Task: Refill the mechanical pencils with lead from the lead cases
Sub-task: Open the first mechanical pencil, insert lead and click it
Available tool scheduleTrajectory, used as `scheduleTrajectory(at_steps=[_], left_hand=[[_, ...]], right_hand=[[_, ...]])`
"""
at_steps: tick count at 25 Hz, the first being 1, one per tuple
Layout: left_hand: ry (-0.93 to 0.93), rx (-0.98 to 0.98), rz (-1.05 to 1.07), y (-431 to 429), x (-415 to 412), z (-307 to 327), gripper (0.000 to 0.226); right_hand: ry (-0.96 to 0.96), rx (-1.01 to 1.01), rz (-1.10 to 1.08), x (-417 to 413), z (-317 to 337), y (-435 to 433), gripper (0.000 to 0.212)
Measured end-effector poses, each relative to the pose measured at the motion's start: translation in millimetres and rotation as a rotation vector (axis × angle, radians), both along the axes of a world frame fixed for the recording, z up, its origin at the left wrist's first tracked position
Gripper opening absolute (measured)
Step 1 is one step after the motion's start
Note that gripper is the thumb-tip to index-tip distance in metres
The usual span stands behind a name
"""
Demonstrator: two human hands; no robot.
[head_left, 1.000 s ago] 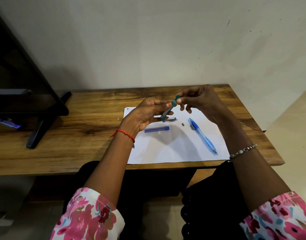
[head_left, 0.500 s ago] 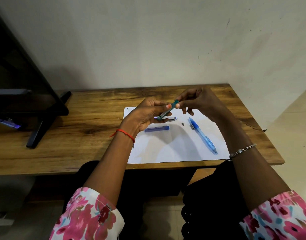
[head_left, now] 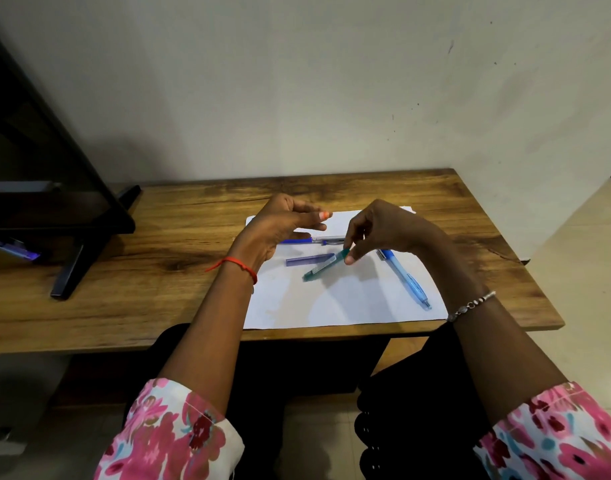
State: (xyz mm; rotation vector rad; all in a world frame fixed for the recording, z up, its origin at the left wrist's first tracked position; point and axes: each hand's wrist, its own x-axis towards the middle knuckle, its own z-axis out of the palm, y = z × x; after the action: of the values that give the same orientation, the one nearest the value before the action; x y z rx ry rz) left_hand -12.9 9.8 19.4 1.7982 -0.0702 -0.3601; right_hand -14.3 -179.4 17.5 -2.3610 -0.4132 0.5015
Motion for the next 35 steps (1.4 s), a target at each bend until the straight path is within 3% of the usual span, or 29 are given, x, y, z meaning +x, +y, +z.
scheduleTrajectory(at_steps=[2, 4, 7, 10, 14, 18, 21, 23, 27, 30, 35], left_hand=[[-0.028, 0.050, 0.004, 0, 1, -2, 0.016], [-0.087, 0.117, 0.003, 0, 2, -5, 0.018], [-0.162, 0.170, -0.030, -2, 2, -8, 0.018], [-0.167, 0.163, -0.060, -6, 0, -7, 0.016], [-0.182, 0.155, -0.081, -10, 0, -6, 0.016], [-0.214, 0.191, -0.059, -11, 4, -10, 0.017], [-0.392, 0.562, -0.049, -12, 10, -28, 0.019], [-0.416, 0.759, -0.084, -15, 12, -37, 0.022], [-0.484, 0.903, -0.148, -23, 10, -42, 0.022], [-0.496, 0.833, -0.059, -23, 12, -42, 0.016], [-0.545, 0.337, 0.083, -25, 11, -23, 0.013]], right_hand=[[0.027, -0.162, 0.055, 1, -5, -1, 0.020], [0.023, -0.201, 0.048, 1, -5, -1, 0.026], [-0.067, 0.111, -0.187, 1, 0, -2, 0.022], [-0.019, 0.461, -0.380, 2, 3, -3, 0.017], [0.037, 0.575, -0.442, 0, 1, 0, 0.007], [-0.004, 0.614, -0.492, 1, 1, -1, 0.012], [-0.105, 0.619, -0.606, 3, 1, -3, 0.012], [-0.139, 0.638, -0.665, 5, 0, -4, 0.010], [-0.152, 0.665, -0.670, 6, 0, -4, 0.011], [-0.221, 0.707, -0.695, 4, 3, -1, 0.009], [-0.394, 0.963, -0.721, 3, 13, 1, 0.005]])
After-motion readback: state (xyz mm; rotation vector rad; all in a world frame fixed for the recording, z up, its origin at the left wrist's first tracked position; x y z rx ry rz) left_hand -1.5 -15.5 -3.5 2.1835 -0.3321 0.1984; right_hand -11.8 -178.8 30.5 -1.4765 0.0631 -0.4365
